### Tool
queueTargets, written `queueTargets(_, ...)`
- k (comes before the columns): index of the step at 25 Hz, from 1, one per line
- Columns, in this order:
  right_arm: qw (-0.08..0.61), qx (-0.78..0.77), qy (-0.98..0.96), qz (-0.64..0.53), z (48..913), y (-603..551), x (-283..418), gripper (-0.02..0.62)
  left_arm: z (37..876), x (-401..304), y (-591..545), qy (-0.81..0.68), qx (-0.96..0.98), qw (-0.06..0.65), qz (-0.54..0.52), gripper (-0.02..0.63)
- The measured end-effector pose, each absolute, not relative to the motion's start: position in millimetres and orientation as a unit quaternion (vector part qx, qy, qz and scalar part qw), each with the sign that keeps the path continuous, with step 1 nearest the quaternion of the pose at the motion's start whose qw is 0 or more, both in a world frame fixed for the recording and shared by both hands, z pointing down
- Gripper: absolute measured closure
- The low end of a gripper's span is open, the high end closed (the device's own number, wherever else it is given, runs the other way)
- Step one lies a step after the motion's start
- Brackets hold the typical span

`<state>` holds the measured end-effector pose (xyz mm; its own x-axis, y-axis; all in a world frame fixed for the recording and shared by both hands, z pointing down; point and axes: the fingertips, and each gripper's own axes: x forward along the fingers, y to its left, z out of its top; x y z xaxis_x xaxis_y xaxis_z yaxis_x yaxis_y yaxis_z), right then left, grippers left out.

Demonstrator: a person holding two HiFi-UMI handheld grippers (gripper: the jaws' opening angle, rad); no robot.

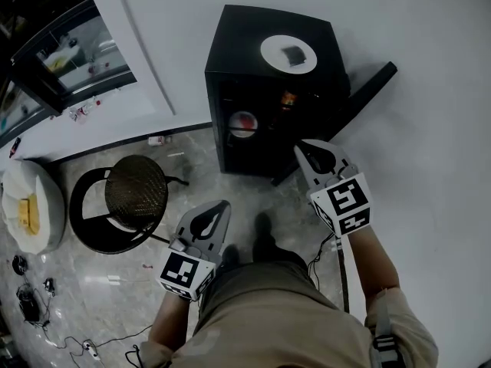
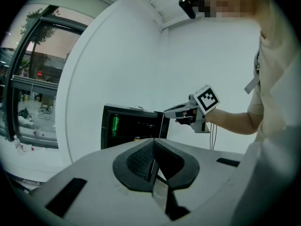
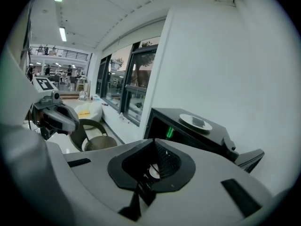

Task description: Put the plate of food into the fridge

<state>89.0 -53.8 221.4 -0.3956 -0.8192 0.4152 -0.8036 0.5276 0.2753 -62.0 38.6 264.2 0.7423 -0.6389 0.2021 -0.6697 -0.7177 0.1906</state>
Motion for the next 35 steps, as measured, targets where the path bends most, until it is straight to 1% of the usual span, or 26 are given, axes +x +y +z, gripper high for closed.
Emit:
queueTargets(12,0.250,0.483,-0.839,-0.014,226.3,-74.5,95.8,0.572,244.7,-46.3,-9.7,-0.366,0.925,0.084,0.068,0.594)
queueTargets(19,0.271,0.456,-0.847,-0.026,228.6,-93.5,103.0,0.571,247.7,-29.2,-24.6,-0.358,0.927,0.088,0.068,0.595)
queueTargets(24,0.248,0.412,-0.877,0.012,221.8,-99.9,93.7,0.571,251.9,-22.7,-28.9,-0.351,0.929,0.099,0.066,0.595)
queueTargets(27,0.265,0.416,-0.870,-0.016,216.7,-110.9,97.1,0.566,253.8,-22.9,-31.2,-0.350,0.929,0.103,0.065,0.594)
queueTargets(28,0.275,0.415,-0.867,-0.024,216.9,-114.4,97.8,0.554,254.3,-23.6,-31.5,-0.351,0.928,0.103,0.066,0.595)
queueTargets(30,0.290,0.409,-0.865,-0.031,217.9,-120.8,98.2,0.465,255.4,-25.6,-31.5,-0.354,0.927,0.104,0.068,0.594)
queueTargets(35,0.313,0.413,-0.853,-0.064,207.2,-139.6,102.7,0.437,257.1,-28.2,-32.9,-0.357,0.926,0.105,0.071,0.594)
